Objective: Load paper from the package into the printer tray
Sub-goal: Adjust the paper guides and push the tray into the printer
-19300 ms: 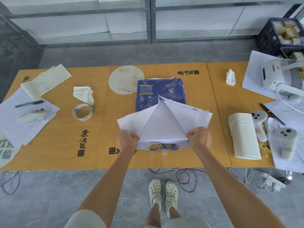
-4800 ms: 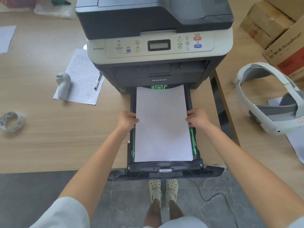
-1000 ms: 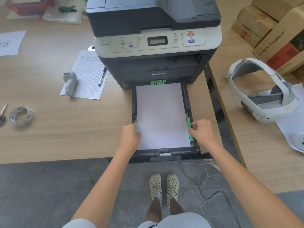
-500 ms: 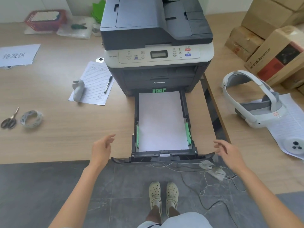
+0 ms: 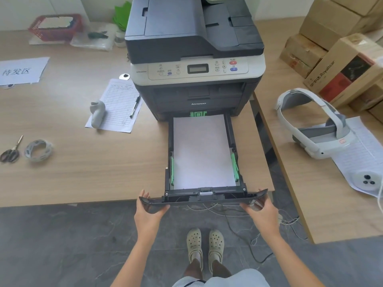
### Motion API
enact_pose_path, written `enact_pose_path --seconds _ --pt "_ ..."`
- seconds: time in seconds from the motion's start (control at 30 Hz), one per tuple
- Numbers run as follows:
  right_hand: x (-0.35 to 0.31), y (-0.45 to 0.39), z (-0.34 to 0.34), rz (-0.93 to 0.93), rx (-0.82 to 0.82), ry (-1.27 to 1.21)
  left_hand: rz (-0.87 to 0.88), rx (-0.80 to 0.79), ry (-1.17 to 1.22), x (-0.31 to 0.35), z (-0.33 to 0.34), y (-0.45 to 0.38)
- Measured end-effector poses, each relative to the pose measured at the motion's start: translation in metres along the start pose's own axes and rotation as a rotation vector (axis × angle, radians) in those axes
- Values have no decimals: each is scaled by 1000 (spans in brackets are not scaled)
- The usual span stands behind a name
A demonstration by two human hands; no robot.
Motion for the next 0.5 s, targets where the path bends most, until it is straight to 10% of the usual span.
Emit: enact_pose_path --seconds 0.5 --pt "-13 -6 -6 -92 157 62 102 85 74 19 3 6"
Point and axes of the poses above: each hand's wrist, its own y-axis away from the middle knuckle, its own z-axis out of the palm, x = y × z, the point moved 9 cm from there along -y, towards the middle knuckle, and after that the axes turned 7 degrees about -z, right-handed, at the moved point
